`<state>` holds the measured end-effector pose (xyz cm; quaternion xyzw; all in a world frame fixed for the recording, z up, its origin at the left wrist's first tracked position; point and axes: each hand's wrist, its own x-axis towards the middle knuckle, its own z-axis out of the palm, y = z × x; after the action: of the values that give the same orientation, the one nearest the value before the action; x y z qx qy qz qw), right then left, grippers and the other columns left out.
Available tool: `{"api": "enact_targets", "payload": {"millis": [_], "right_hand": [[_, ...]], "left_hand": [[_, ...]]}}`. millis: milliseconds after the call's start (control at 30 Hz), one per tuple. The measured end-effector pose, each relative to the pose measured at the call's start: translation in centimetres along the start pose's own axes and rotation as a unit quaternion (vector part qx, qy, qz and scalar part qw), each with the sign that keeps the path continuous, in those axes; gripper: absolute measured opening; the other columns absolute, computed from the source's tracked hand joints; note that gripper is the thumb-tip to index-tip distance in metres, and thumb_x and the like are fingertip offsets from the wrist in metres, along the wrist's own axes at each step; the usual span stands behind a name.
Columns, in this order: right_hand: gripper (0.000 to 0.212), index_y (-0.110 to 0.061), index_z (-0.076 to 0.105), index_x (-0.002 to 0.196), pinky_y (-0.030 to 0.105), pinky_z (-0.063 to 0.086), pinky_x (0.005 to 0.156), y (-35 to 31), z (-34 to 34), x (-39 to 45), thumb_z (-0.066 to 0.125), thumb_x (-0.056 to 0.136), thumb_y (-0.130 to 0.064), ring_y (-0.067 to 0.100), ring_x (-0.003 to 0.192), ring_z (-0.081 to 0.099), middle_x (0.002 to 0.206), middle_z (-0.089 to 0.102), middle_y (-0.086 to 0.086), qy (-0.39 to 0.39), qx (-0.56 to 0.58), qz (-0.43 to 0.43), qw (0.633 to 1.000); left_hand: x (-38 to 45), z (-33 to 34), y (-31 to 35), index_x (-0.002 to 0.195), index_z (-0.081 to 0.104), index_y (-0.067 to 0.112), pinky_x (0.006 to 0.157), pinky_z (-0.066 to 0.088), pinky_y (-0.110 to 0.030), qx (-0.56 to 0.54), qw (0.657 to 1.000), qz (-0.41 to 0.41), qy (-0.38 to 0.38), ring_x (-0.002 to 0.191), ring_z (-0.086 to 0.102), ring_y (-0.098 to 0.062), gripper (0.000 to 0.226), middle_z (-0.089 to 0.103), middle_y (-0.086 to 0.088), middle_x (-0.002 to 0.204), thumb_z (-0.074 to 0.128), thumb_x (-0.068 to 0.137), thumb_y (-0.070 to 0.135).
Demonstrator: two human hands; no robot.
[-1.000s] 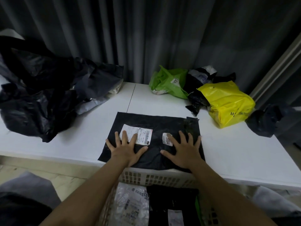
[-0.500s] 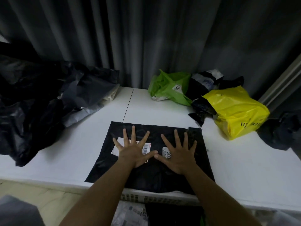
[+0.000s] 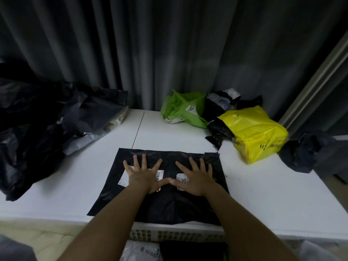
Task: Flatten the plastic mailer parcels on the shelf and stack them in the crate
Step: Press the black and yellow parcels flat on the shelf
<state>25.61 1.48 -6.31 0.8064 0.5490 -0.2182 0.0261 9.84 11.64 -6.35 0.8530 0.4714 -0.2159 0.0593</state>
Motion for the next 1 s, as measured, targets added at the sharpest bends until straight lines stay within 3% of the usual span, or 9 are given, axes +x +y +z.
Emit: {"api": "enact_targets", "payload": {"millis": [100,200,367,467,533,600,700,767,1000], "right_hand": [[0.061,-0.04,0.026,0.149,0.042,0.008,0.117,1.0,-1.7,-1.1,0.039,0.093,-0.061,0.026,0.145,0.014,0.157,0.024,0.005,0.093,0.046,-0.04,0.994],[0.039,-0.019,0.06,0.127,0.034,0.038,0.101,2.7,-3.6,-2.1,0.049,0.094,-0.035,0.027,0.122,0.048,0.129,0.056,0.007,0.238,0.037,-0.091,0.966],[0.025,-0.013,0.073,0.092,0.039,0.051,0.073,6.0,-7.7,-2.7,0.057,0.075,-0.023,0.034,0.089,0.061,0.098,0.066,0.008,0.4,-0.007,-0.056,0.915],[0.035,-0.011,0.071,0.098,0.044,0.05,0.073,7.9,-10.3,-2.5,0.062,0.066,-0.02,0.039,0.098,0.058,0.109,0.063,0.015,0.469,-0.021,0.004,0.883],[0.051,-0.008,0.065,0.113,0.05,0.049,0.083,9.6,-11.9,-1.9,0.064,0.062,-0.014,0.044,0.111,0.052,0.124,0.056,0.022,0.482,-0.032,0.055,0.874],[0.071,-0.01,0.052,0.132,0.056,0.036,0.101,11.0,-13.2,-1.6,0.067,0.063,-0.012,0.047,0.128,0.037,0.141,0.042,0.025,0.456,-0.034,0.131,0.88],[0.091,-0.024,0.014,0.151,0.056,0.006,0.113,13.7,-14.1,-1.2,0.063,0.074,-0.026,0.041,0.144,0.004,0.158,0.011,0.015,0.341,0.017,0.245,0.907],[0.091,-0.026,0.005,0.152,0.056,0.006,0.113,15.2,-14.1,-1.3,0.06,0.079,-0.028,0.04,0.144,0.004,0.157,0.011,0.013,0.287,0.033,0.263,0.92],[0.041,-0.009,0.049,0.129,0.046,0.034,0.095,17.8,-13.3,-1.6,0.048,0.088,-0.008,0.04,0.121,0.041,0.127,0.047,0.022,0.379,-0.044,0.231,0.895]], "left_hand": [[-0.9,-1.8,0.6,0.151,0.004,0.039,0.105,-0.019,-0.066,0.023,0.998,0.012,0.05,0.142,-0.025,-0.037,0.08,-0.013,-0.011,0.159,0.005,0.083,0.079],[-1.6,-3.8,1.5,0.147,0.029,0.029,0.11,-0.011,-0.062,0.013,0.99,0.052,0.128,0.147,-0.008,-0.033,0.061,0.008,-0.01,0.16,0.017,0.096,0.061],[-2.1,-7.2,3.9,0.134,0.048,0.019,0.115,0.012,-0.05,-0.001,0.966,0.123,0.229,0.132,0.037,-0.027,0.039,0.046,-0.006,0.139,0.035,0.099,0.03],[-1.8,-9.3,5.8,0.128,0.051,0.017,0.099,0.037,-0.039,-0.031,0.95,0.152,0.27,0.117,0.048,-0.027,0.035,0.053,-0.007,0.127,0.037,0.097,0.027],[-1.3,-10.8,7.1,0.125,0.052,0.016,0.09,0.041,-0.036,-0.05,0.942,0.165,0.288,0.113,0.049,-0.028,0.033,0.054,-0.007,0.124,0.038,0.097,0.027],[-0.9,-12.0,8.2,0.122,0.054,0.016,0.088,0.041,-0.037,-0.066,0.937,0.173,0.297,0.113,0.049,-0.028,0.032,0.054,-0.007,0.122,0.038,0.098,0.028],[0.1,-13.0,10.0,0.118,0.059,0.015,0.086,0.042,-0.036,-0.093,0.929,0.19,0.304,0.113,0.049,-0.029,0.031,0.056,-0.009,0.12,0.037,0.098,0.026],[0.6,-13.0,10.9,0.116,0.061,0.015,0.085,0.042,-0.035,-0.112,0.924,0.203,0.305,0.111,0.05,-0.029,0.03,0.057,-0.009,0.118,0.038,0.098,0.024],[1.0,-12.6,13.0,0.115,0.063,0.017,0.085,0.044,-0.034,-0.166,0.918,0.214,0.29,0.109,0.054,-0.029,0.03,0.06,-0.008,0.118,0.042,0.096,0.022]]}}
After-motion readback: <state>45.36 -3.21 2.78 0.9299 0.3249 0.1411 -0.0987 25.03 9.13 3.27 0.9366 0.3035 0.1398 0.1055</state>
